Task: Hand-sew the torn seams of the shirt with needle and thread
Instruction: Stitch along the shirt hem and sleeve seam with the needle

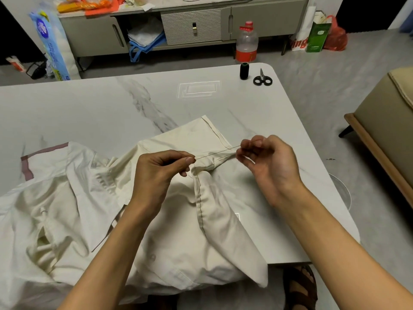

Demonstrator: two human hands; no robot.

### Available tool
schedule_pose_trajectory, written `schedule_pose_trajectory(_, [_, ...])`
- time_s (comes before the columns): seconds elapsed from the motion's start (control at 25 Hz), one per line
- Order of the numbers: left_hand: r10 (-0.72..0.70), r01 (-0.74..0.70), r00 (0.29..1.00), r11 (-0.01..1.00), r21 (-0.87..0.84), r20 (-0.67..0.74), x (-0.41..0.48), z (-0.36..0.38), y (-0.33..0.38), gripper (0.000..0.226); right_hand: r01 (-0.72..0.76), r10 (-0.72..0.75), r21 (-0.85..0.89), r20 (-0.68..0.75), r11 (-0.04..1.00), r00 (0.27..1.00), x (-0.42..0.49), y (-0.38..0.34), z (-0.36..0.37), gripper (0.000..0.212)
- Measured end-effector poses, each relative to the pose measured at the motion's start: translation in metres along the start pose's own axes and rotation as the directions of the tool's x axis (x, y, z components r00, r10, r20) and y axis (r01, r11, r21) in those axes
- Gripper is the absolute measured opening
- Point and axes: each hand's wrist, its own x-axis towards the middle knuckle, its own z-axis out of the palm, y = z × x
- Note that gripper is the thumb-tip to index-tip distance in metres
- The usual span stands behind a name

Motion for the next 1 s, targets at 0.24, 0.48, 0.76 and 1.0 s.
schedule_pose_trajectory(0.24, [-0.011, 0.011, 1.000, 1.000, -0.025, -0.011, -0.001, 0.005, -0.001, 0.012, 0.075, -0.147, -0.407, -0.148, 0.910, 0.978, -0.003, 0.002, -0.014, 0.022])
schedule_pose_trajectory(0.48, [0.000, 0.000, 1.000, 1.000, -0.016, 0.021, -0.001, 0.003, 0.000, 0.012, 0.511, -0.496, -0.800, 0.320, 0.315, 0.807, 0.000, 0.020, -0.006, 0.064])
schedule_pose_trajectory(0.76, [0.007, -0.006, 0.998, 1.000, -0.021, 0.056, 0.000, -0.001, 0.001, 0.011, 0.513, -0.111, -0.780, 0.510, 0.359, 0.853, 0.003, 0.045, 0.014, 0.016])
schedule_pose_trajectory(1.0, [0.004, -0.002, 0.999, 0.999, -0.044, 0.044, -0.001, -0.001, 0.002, 0.009, 0.401, -0.121, -0.610, 0.446, 0.683, 0.887, 0.002, 0.038, 0.015, 0.017])
